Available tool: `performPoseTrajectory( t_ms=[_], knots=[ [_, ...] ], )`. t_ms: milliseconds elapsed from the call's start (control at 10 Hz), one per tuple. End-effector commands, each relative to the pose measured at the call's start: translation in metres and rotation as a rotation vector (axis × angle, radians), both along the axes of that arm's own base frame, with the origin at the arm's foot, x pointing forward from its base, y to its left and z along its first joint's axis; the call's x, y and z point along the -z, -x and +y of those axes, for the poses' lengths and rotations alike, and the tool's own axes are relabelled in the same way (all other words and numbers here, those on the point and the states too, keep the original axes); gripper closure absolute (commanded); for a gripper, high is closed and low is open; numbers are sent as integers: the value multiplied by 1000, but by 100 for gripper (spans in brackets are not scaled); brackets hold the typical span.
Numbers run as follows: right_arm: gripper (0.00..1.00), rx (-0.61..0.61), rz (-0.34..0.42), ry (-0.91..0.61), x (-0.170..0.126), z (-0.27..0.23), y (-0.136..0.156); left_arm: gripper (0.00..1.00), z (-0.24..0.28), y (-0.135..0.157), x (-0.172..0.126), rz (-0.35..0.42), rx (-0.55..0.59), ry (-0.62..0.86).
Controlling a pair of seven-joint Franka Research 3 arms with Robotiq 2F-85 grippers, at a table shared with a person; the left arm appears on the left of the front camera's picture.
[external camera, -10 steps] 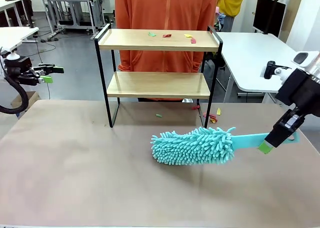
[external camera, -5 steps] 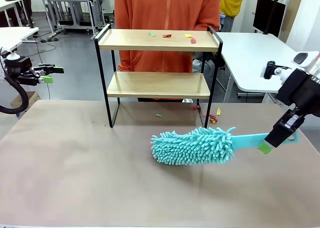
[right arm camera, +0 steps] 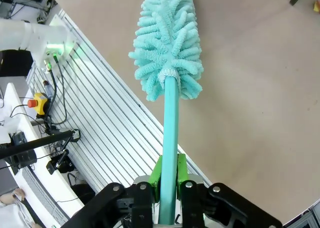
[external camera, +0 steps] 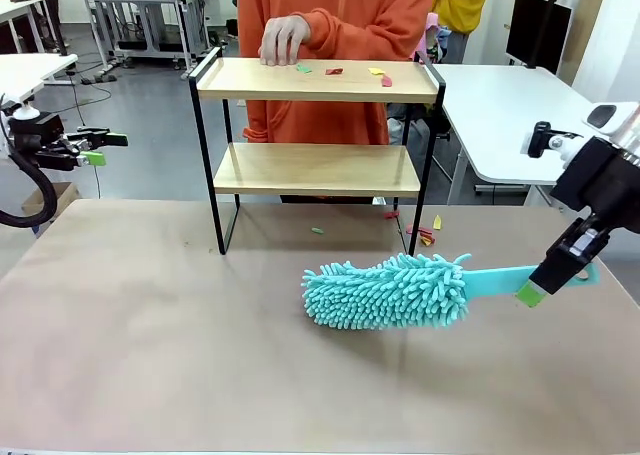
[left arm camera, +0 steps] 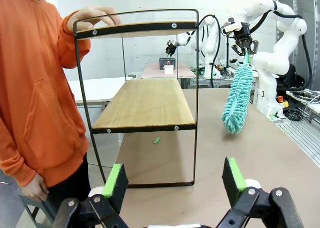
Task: Clean the shelf.
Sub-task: Clean the specific section of the Shelf indicated by the human with the Duster.
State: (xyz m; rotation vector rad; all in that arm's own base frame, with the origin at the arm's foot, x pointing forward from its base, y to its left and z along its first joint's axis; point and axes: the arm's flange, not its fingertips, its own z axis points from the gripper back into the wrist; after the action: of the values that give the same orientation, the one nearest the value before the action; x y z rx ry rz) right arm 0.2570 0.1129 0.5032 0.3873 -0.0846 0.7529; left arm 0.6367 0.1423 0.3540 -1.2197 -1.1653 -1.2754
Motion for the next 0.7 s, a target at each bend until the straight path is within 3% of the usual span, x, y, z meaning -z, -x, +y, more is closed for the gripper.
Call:
performPoseTrajectory(
  t_ms=[0,600],
  knots=[
    [87,4,-4,18,-1,-1,3,0,-1,2,-3,0,5,-3],
    [87,4,-4,18,-1,-1,3,0,-1,2,-3,0,5,-3]
  ],
)
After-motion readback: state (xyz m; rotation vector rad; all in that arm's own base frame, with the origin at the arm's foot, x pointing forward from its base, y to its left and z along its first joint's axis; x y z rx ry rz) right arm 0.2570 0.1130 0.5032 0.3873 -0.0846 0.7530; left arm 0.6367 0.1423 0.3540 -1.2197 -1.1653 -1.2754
